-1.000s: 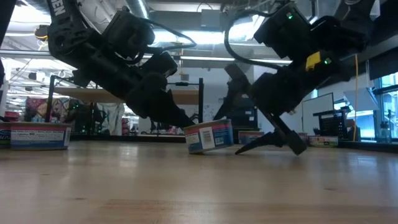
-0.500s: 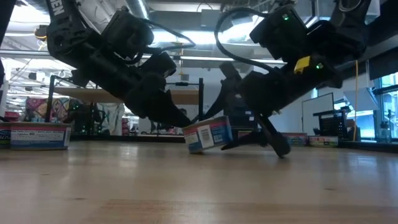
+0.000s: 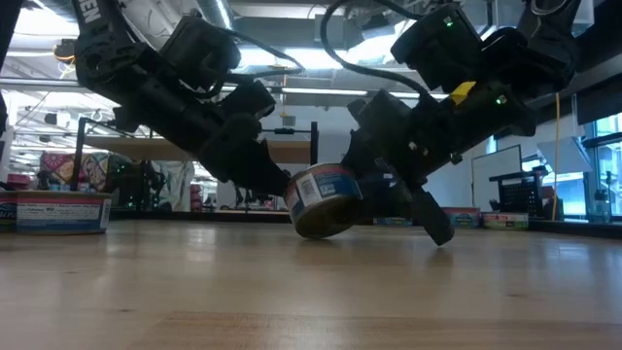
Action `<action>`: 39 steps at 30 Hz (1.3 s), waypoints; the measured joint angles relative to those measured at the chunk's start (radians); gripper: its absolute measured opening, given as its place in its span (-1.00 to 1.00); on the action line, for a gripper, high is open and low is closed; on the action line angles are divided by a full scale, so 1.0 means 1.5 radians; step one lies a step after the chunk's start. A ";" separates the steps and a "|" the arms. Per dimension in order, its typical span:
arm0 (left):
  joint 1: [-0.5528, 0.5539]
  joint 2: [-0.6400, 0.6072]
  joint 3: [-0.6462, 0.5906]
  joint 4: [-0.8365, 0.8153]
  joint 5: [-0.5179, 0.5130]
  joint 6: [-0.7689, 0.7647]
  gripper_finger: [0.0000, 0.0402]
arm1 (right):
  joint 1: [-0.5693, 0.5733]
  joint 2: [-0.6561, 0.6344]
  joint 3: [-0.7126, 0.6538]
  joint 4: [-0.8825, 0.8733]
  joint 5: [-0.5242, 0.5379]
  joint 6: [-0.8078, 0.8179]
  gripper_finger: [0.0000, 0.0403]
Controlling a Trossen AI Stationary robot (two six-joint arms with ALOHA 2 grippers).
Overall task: Stack canned seafood by type on shelf
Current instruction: Put the blue tuna can on the shelf
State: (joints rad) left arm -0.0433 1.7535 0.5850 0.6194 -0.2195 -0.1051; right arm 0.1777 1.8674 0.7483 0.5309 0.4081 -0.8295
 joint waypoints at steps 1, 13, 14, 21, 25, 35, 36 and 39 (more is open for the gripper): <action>0.000 -0.011 0.000 -0.013 0.004 0.005 -0.64 | 0.001 -0.002 0.000 0.001 0.001 0.020 -0.06; -0.013 -0.168 -0.001 -0.168 -0.002 0.057 -0.64 | 0.000 -0.064 -0.002 -0.059 0.018 0.244 -0.06; -0.016 -0.174 -0.001 -0.167 -0.002 0.062 -0.64 | 0.000 -0.067 -0.002 -0.060 0.017 0.257 -0.06; -0.025 -0.194 0.000 -0.168 -0.005 0.114 -0.50 | -0.001 -0.069 -0.002 -0.060 0.017 0.289 -0.06; -0.022 -0.194 0.000 -0.170 -0.007 0.114 -0.15 | -0.001 -0.069 -0.002 -0.058 0.017 0.291 -0.06; -0.034 -0.193 0.022 -0.183 -0.009 0.150 0.58 | -0.001 -0.069 -0.001 -0.057 0.017 0.293 -0.06; -0.037 -0.193 0.022 -0.183 -0.009 0.152 0.60 | -0.001 -0.069 -0.001 -0.055 0.017 0.293 -0.06; -0.050 -0.183 0.022 -0.183 -0.018 0.152 0.60 | -0.001 -0.069 -0.001 -0.051 0.017 0.293 -0.06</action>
State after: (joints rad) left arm -0.1185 1.4792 0.6186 0.3450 -0.2462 0.1228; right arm 0.1761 1.7638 0.7464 0.4549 0.4343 -0.3895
